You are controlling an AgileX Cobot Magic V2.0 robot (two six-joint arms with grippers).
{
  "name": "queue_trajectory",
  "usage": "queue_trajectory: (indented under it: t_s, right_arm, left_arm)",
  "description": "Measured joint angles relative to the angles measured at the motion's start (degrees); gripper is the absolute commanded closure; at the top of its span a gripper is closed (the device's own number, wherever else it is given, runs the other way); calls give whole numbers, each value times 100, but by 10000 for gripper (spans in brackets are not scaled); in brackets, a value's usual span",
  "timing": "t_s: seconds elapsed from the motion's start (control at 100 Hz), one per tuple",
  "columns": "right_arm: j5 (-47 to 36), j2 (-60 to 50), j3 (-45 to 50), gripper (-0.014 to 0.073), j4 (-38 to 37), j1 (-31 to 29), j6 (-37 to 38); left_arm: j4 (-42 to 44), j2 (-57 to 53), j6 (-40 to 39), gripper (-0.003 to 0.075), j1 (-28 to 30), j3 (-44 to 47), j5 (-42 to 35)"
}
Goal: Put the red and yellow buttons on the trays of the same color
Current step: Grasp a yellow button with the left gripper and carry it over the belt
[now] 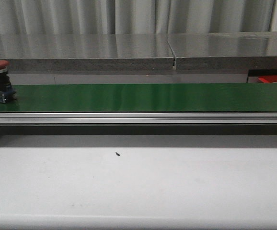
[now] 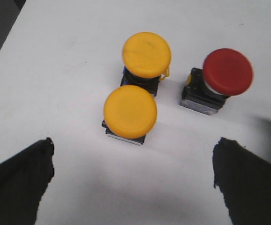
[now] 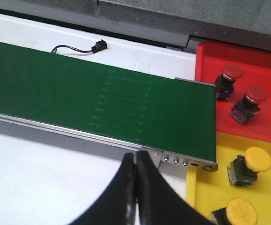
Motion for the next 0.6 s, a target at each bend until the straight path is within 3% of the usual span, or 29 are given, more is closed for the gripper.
queue_trajectory:
  t_s: [0.46, 0.53, 0.6]
  right_arm:
    - [0, 0, 0, 711, 0, 0, 0]
    - [0, 0, 0, 711, 0, 0, 0]
    - [0, 0, 0, 711, 0, 0, -9]
  left_arm:
    - [9, 1140, 0, 62, 0, -1213, 251]
    - [9, 1219, 0, 91, 0, -1292, 261]
    - [9, 1288, 0, 171, 0, -1317, 266]
